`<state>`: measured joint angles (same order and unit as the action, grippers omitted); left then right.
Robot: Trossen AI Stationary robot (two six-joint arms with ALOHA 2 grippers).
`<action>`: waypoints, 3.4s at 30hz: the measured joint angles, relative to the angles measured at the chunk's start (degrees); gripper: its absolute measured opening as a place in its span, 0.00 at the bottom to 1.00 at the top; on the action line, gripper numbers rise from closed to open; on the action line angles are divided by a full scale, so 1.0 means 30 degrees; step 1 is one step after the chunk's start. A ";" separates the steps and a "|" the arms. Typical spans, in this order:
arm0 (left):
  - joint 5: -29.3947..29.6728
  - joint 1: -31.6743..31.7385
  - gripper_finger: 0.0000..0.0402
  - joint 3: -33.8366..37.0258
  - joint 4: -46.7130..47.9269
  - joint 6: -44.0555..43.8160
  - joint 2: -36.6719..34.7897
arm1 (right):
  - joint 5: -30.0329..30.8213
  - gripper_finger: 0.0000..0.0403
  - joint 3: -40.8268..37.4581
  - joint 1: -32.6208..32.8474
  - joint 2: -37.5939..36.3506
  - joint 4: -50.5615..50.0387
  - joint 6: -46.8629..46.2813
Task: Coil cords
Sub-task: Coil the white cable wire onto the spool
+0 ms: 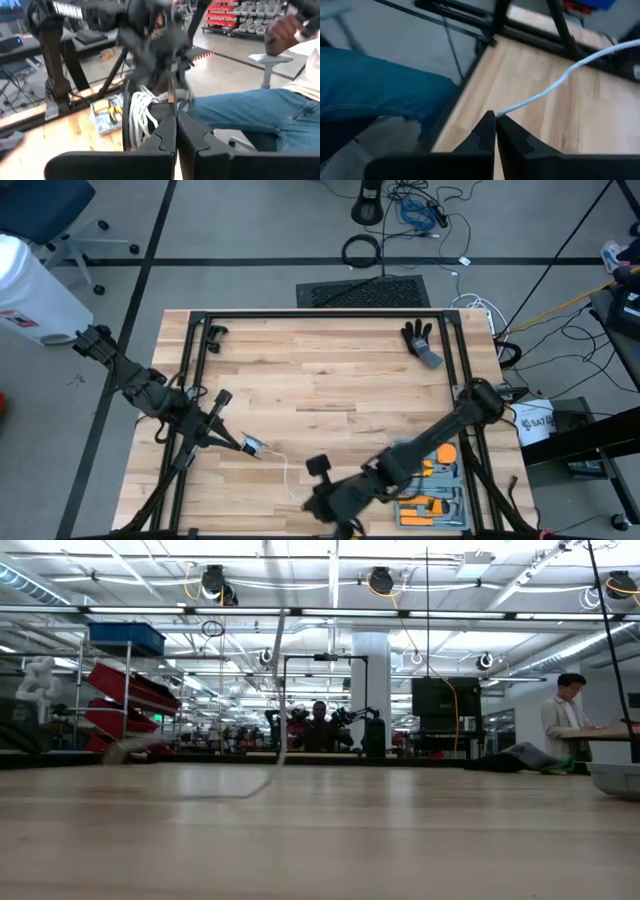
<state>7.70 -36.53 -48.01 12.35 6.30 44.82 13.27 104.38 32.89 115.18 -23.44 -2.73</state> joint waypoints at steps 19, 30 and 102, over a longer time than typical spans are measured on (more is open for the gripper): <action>0.2115 0.0044 0.00 0.0000 0.1005 -0.3639 0.1735 | 0.3767 0.00 0.0000 0.2006 -0.3634 -0.0997 0.3455; 0.2064 0.0044 0.00 0.0000 0.1058 -0.5053 0.2409 | 0.5688 0.00 0.0000 0.1943 -0.4169 -0.0046 0.7528; -0.4786 0.0058 0.00 -0.0029 -0.6351 -0.1470 0.5951 | -0.2099 0.00 -0.0007 -0.3895 -0.2644 0.4630 0.8246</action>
<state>-6.65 -36.36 -48.10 -6.70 1.89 62.67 6.97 104.36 21.20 107.25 -9.55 22.01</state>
